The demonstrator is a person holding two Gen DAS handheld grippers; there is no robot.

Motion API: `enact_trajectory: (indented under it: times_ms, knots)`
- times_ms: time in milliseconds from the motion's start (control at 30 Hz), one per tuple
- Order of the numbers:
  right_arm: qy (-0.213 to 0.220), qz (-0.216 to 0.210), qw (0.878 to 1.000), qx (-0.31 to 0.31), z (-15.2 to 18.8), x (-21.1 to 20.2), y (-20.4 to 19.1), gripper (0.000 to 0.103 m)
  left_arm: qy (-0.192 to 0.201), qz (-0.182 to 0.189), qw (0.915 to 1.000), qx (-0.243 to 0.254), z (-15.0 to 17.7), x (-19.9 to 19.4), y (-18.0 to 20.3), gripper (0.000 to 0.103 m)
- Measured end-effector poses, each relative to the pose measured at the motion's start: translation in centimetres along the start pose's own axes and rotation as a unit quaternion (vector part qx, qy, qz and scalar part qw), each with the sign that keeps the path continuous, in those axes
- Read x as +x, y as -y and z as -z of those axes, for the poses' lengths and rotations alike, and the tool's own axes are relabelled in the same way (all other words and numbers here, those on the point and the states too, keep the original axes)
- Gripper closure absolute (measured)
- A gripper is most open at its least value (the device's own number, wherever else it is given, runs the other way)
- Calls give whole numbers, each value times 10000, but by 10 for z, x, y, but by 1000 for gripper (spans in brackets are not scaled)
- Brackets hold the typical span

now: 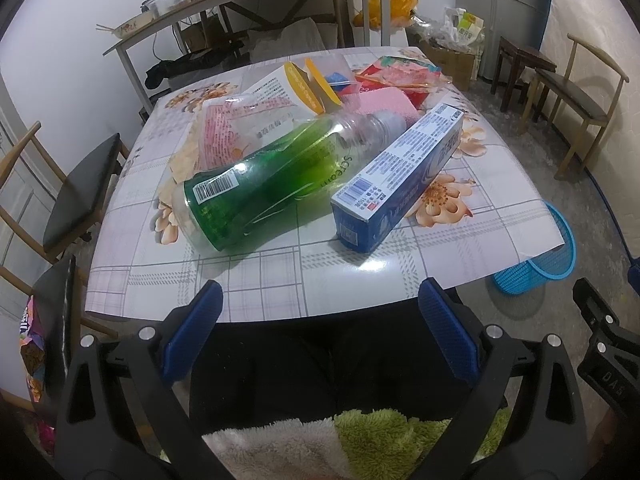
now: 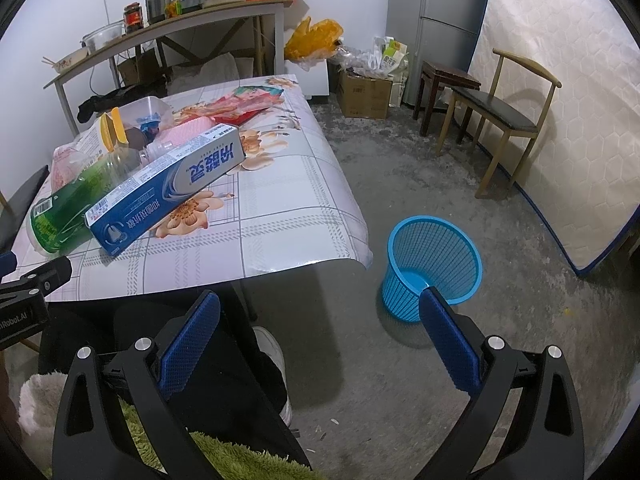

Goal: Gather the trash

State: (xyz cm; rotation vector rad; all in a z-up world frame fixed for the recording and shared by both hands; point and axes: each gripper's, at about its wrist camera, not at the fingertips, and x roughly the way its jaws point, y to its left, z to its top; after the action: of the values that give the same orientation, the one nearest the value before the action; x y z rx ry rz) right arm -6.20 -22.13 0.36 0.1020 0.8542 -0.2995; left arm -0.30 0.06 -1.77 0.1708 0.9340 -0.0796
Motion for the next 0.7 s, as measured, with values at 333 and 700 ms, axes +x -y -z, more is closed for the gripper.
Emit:
enact_trajectory:
  times_ms: [333, 700]
  knots:
    - [-44, -9, 10000, 26, 1, 4, 0, 6, -81, -9, 10000, 11, -7, 5, 1, 9]
    - [-67, -28, 10000, 14, 0, 7, 0, 6, -139, -26, 9999, 24, -8, 9, 3, 9]
